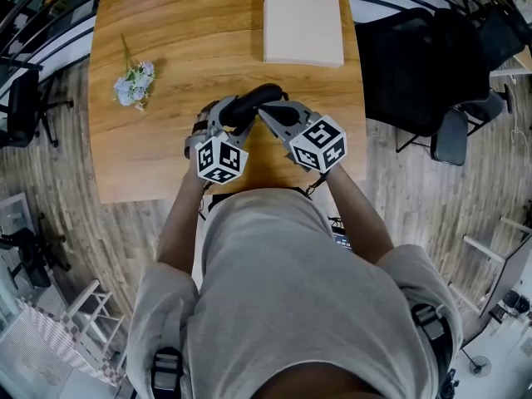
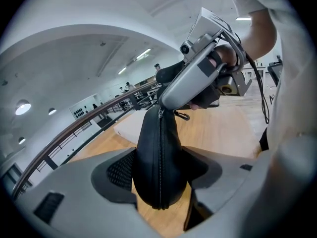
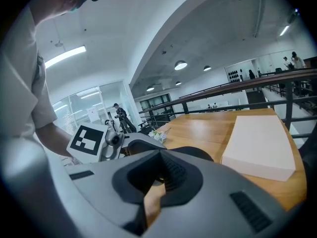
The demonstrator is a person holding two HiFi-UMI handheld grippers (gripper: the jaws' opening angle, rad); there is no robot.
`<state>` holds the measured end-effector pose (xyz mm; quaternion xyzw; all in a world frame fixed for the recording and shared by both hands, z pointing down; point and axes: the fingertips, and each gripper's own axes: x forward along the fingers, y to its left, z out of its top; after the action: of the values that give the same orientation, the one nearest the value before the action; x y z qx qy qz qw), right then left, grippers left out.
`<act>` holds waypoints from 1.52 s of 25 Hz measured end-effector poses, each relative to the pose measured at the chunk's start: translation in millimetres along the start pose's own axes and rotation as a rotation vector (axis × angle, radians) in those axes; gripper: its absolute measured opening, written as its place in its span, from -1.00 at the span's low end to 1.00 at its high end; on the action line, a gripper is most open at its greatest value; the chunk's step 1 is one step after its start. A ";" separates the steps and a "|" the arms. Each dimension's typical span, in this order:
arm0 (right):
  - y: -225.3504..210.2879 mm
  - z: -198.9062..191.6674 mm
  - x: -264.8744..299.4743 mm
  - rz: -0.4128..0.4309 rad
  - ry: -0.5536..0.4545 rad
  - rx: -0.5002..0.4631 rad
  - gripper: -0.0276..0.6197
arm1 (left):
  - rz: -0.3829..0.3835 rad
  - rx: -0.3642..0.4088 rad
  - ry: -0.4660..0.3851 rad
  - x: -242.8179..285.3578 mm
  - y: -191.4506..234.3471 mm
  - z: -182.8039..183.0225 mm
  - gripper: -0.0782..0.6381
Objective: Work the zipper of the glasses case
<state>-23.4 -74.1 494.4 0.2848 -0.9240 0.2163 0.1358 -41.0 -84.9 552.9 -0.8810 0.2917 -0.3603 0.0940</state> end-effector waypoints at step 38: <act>3.8 -4.1 5.1 -0.069 -0.005 -0.048 -0.84 | 0.028 0.014 0.097 5.8 4.1 -3.1 -0.02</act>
<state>-29.2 -71.6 498.6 0.3136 -0.9188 0.1887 0.1478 -41.6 -91.5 557.0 -0.8576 0.3058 -0.4033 0.0912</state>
